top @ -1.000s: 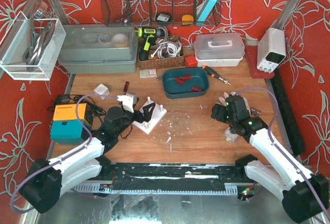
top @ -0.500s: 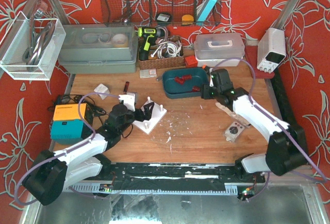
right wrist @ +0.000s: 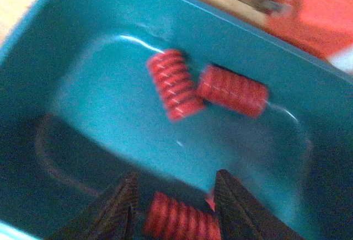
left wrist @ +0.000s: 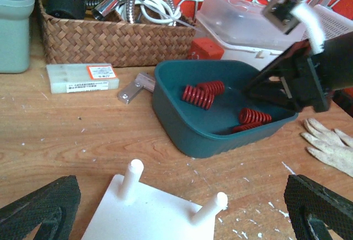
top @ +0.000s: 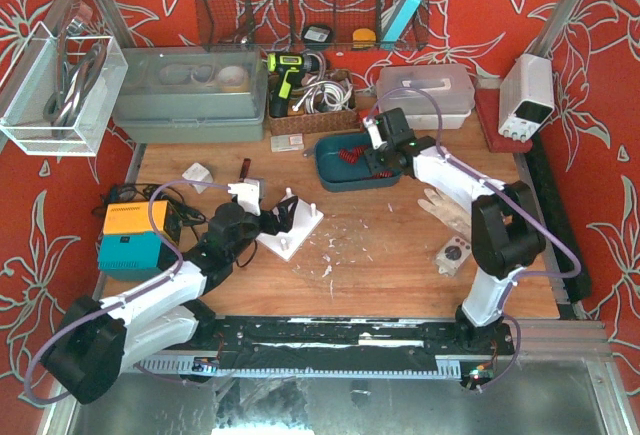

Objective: Install the large spring

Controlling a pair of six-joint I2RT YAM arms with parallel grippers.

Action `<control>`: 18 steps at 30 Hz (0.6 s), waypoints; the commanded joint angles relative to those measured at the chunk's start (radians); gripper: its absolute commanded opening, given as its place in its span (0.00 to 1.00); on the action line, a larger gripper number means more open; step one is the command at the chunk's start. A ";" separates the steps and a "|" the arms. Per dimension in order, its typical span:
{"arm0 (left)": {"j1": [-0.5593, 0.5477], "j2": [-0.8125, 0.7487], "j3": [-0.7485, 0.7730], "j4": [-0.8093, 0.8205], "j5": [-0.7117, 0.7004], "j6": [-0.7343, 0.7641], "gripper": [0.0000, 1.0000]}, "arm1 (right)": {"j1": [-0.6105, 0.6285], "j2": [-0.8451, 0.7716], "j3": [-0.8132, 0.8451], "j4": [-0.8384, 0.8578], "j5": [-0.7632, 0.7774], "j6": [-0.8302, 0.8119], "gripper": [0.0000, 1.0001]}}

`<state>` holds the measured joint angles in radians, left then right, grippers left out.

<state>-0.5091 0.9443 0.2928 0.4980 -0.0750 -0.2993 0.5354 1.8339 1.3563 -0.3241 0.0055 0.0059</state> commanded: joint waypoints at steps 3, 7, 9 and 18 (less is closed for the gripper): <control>-0.005 -0.001 -0.004 0.019 -0.025 0.007 1.00 | 0.065 0.157 0.135 0.039 0.044 -0.150 0.39; -0.004 -0.005 -0.004 0.019 -0.025 0.005 1.00 | 0.064 0.225 0.184 0.040 0.072 -0.170 0.36; -0.005 -0.010 -0.005 0.019 -0.020 0.001 1.00 | 0.064 0.243 0.195 0.047 0.070 -0.173 0.35; -0.005 -0.019 -0.008 0.021 -0.016 -0.002 1.00 | 0.063 0.322 0.278 -0.010 0.089 -0.186 0.34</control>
<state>-0.5098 0.9371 0.2928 0.4984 -0.0845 -0.2996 0.5999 2.1136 1.5761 -0.2913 0.0559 -0.1547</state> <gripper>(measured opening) 0.998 0.342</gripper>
